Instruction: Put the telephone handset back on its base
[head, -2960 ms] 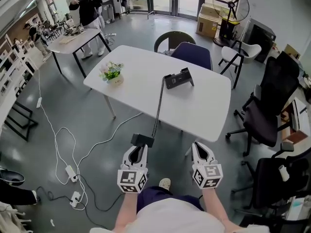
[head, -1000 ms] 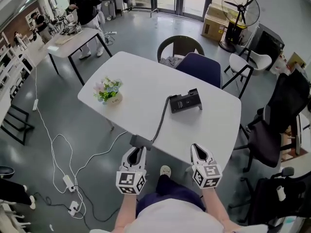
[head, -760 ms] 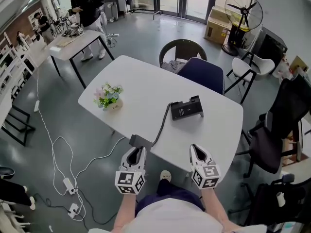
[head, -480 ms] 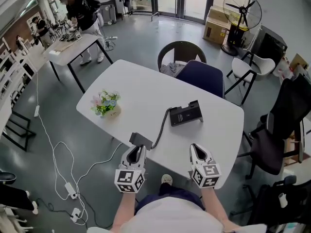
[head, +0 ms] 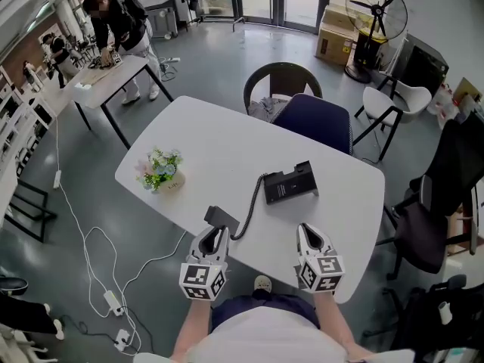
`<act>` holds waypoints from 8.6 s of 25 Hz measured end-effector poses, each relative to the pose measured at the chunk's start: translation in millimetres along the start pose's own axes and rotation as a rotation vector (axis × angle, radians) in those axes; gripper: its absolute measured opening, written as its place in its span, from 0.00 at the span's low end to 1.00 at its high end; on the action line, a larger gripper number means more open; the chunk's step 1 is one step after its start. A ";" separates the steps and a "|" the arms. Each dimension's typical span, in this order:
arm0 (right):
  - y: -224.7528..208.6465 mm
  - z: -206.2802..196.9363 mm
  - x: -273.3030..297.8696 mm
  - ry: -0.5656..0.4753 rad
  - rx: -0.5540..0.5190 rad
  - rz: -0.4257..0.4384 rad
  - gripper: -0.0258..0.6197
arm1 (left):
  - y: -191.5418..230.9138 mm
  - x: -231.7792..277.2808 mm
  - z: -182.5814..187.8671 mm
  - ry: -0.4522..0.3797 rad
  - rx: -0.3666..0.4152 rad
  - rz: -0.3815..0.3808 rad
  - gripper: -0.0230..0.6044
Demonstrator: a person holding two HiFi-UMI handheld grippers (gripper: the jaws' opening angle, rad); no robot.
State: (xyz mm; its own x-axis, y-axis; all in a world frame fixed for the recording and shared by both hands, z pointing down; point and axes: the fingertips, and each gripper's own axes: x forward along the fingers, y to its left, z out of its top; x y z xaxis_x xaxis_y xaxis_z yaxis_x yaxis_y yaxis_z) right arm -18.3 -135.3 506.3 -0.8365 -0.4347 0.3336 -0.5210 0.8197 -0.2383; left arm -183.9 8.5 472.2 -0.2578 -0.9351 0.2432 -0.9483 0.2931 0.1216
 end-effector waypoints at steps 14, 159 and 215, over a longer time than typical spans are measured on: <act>3.6 -17.8 -0.5 0.014 0.017 -0.042 0.11 | 0.9 10.6 -10.1 0.018 0.002 -0.064 0.16; -43.5 -61.3 68.6 0.139 0.363 -0.523 0.11 | -72.8 310.0 -74.1 0.925 0.195 -1.298 0.32; -35.8 -68.7 57.8 0.170 0.345 -0.559 0.11 | -83.1 315.2 -81.2 0.981 -0.323 -1.441 0.18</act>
State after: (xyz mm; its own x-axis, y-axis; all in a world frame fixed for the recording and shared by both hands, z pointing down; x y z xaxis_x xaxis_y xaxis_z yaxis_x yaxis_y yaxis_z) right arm -36.4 -164.1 596.8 -0.4018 -0.6706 0.6236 -0.9155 0.3105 -0.2561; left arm -171.3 -294.4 616.9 0.9788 -0.0458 0.1994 -0.1990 -0.4396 0.8759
